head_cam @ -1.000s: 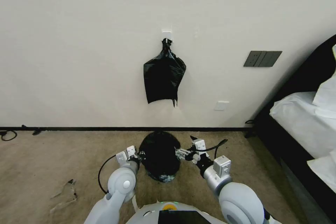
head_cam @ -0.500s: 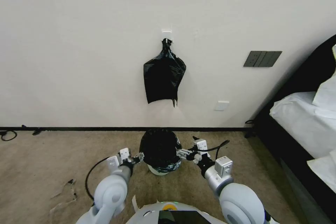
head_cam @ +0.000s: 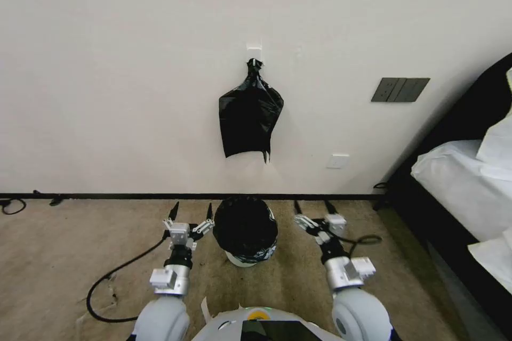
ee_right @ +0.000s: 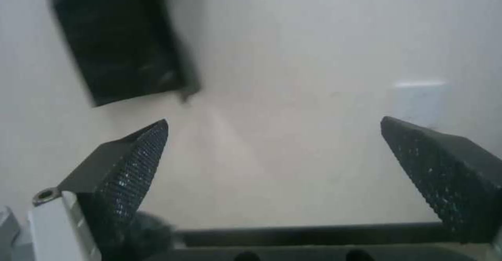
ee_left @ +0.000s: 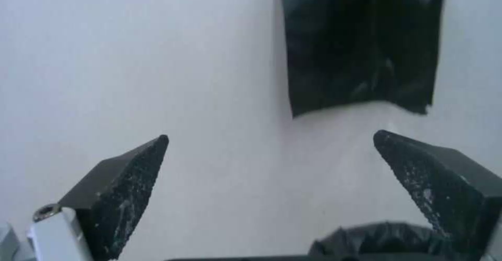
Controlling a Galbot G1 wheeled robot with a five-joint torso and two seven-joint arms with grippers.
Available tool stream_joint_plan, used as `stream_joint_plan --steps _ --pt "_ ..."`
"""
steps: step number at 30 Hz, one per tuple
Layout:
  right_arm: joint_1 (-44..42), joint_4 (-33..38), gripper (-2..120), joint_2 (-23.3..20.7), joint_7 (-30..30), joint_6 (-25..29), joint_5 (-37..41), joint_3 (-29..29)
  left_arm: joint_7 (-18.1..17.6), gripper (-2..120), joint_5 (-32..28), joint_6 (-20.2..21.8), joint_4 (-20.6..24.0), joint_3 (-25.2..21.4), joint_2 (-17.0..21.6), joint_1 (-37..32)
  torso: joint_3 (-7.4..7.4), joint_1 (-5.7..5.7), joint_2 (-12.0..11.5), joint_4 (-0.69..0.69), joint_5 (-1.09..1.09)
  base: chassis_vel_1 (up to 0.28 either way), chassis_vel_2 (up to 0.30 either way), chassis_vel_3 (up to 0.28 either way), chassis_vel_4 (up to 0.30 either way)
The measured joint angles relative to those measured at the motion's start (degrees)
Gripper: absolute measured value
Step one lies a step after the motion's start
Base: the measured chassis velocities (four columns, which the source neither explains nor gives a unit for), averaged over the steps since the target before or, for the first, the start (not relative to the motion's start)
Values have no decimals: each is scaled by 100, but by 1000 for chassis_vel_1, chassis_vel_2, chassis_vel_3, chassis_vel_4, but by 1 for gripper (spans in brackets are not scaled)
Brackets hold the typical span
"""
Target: Place a trash bag onto the trash bin.
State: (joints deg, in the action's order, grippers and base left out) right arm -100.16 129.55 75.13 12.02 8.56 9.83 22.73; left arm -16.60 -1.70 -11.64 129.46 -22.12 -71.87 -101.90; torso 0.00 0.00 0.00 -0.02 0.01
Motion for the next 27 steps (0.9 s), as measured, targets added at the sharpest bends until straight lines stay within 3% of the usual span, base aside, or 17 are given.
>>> stream_joint_plan --steps 2,7,13,27 --pt "-166 -254 100 194 -74 747 -326 189 69 100 369 -352 -56 -11 -161 -136 0 0 0 -1 -1 0 0 0 0" --pt "-524 -407 100 491 -149 1386 -694 202 92 100 584 -715 -64 88 -385 -602 0 0 0 2 -1 0 0 0 0" --pt "-598 -479 100 647 -154 1487 -998 154 66 100 687 -972 -221 78 -414 -761 0 0 0 2 -1 0 0 0 0" --pt "-548 -543 100 642 -149 1419 -1056 181 -6 100 636 -905 -250 34 -381 -625 0 0 0 2 -1 0 0 0 0"
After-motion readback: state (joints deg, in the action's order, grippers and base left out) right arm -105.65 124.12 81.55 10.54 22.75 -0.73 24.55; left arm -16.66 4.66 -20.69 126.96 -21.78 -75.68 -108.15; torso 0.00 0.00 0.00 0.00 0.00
